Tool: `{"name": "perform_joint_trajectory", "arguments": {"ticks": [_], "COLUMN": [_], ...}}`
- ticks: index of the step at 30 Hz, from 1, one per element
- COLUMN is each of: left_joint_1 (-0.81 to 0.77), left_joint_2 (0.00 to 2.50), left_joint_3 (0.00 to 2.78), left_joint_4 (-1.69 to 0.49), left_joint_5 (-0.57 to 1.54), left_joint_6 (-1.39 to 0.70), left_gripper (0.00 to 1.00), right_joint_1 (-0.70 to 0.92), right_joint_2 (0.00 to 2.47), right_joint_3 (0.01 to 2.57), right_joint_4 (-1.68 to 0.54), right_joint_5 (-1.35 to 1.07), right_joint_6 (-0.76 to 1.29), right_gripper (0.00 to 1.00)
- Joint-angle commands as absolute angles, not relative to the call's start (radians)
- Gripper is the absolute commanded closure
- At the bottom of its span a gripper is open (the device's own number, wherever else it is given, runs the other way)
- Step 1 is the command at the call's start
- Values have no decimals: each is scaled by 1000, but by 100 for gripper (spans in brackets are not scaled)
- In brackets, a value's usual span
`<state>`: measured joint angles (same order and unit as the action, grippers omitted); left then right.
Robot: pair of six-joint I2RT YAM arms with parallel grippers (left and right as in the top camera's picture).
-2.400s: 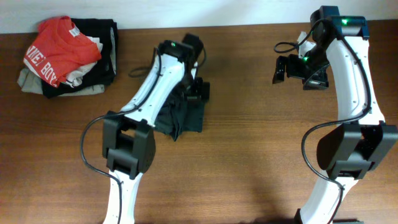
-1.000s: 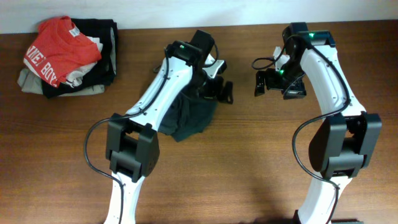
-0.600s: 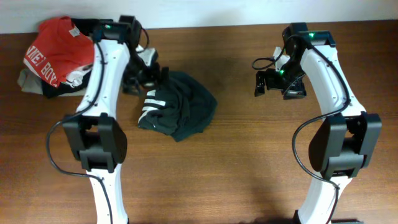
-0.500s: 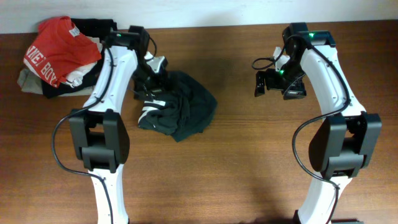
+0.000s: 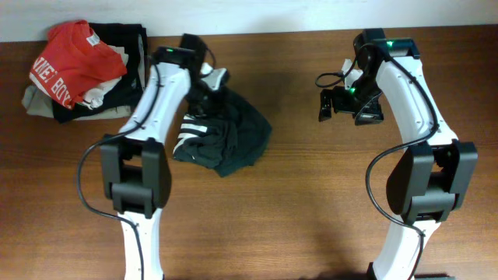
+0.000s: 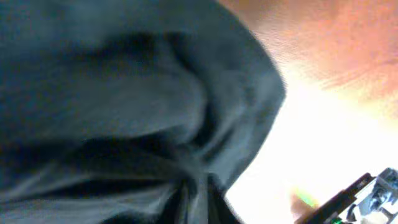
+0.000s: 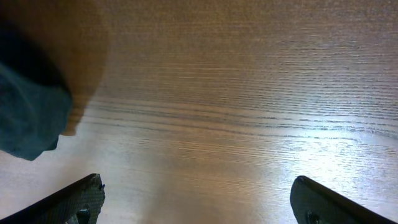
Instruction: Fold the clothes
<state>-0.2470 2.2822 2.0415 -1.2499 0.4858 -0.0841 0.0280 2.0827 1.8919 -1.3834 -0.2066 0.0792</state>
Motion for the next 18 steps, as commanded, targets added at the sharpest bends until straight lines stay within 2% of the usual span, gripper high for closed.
{"name": "perform_joint_trajectory", "arguments": {"ticks": [1, 3, 8, 9, 10, 11, 12, 13, 18], "left_joint_1": [-309, -318, -211, -174, -144, -113, -82, -65, -30], "left_joint_2": [2279, 2277, 2274, 2273, 2273, 2273, 2276, 2278, 2281], "left_joint_3": [2027, 2038, 2159, 2190, 2206, 2207, 2205, 2200, 2073], "left_joint_4": [-1229, -1237, -1338, -1359, -1373, -1376, -1382, -1383, -1340], "left_joint_5": [500, 398, 369, 369, 369, 369, 369, 369, 420], "left_joint_6": [-116, -122, -134, -134, -134, -134, -133, -133, -85], "left_gripper": [100, 91, 91, 84, 57, 40, 17, 14, 13], "right_joint_1": [33, 33, 33, 33, 33, 33, 33, 33, 33], "right_joint_2": [2089, 2089, 2089, 2089, 2089, 2089, 2089, 2089, 2089], "right_joint_3": [1887, 1887, 1887, 1887, 1887, 1887, 1887, 1887, 1887], "right_joint_4": [-1388, -1392, -1398, -1398, -1398, -1398, -1398, -1398, -1396], "right_joint_5": [-200, -200, -183, -183, -183, -182, -182, -182, -183], "right_joint_6": [85, 84, 75, 75, 75, 75, 75, 75, 75], "right_gripper": [1, 1, 1, 1, 1, 1, 1, 1, 1]}}
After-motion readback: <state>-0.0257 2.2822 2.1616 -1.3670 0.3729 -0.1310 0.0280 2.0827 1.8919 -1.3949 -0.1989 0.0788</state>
